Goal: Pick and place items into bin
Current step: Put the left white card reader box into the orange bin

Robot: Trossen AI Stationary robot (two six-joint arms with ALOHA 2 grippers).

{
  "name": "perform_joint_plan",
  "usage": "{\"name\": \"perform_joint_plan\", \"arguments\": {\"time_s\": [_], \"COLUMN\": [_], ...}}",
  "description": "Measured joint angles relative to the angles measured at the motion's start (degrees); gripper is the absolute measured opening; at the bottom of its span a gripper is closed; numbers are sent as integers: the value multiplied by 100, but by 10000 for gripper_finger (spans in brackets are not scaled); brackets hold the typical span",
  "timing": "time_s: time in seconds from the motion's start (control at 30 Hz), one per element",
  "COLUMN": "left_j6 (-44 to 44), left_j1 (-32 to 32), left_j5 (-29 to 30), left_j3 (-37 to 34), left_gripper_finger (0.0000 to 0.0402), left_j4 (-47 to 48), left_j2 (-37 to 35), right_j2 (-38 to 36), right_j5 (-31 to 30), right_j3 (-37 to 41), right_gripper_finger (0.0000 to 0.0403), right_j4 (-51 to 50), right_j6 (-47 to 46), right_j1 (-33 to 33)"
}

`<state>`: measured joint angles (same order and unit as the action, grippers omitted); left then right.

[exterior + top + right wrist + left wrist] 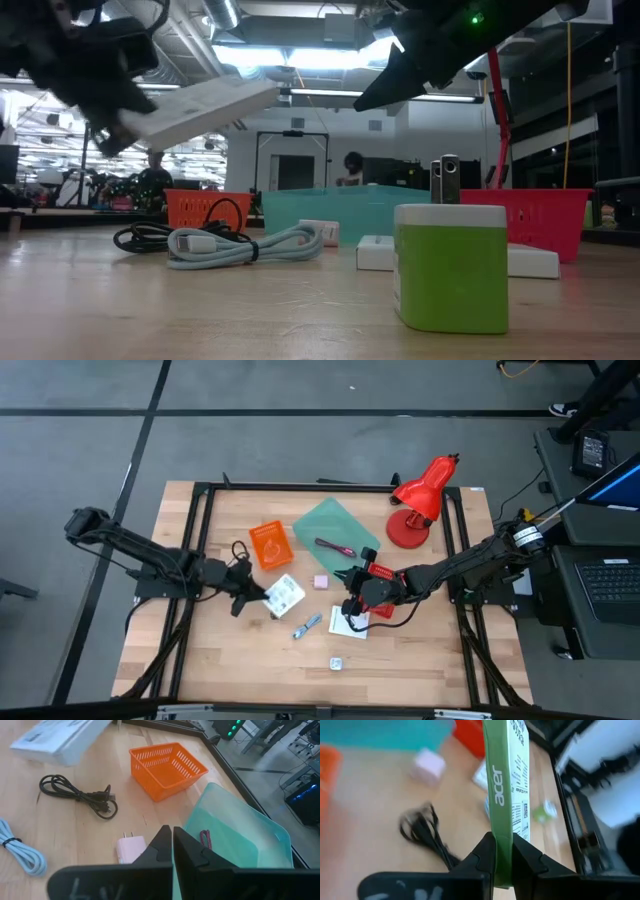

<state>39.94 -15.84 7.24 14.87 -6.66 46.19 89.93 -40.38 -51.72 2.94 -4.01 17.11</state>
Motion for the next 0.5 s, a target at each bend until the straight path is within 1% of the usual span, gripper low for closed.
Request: {"name": "perform_joint_plan", "arguments": {"time_s": [0.17, 0.33, 0.5], "left_j6": [-74, -275, -272], "left_j1": [251, 480, 555], "left_j5": [892, 1579, 2153], "left_j3": [265, 346, 346], "left_gripper_finger": [29, 29, 29], "left_j4": [-7, -44, -390], "left_j2": [0, 0, 0], "right_j2": [0, 0, 0], "right_j5": [-2, -2, -2], "right_j3": [0, 0, 0], "right_gripper_finger": [0, 0, 0], "right_j4": [0, 0, 0], "right_j6": [1, 2, 2], "right_j1": [1, -1, -1]}}
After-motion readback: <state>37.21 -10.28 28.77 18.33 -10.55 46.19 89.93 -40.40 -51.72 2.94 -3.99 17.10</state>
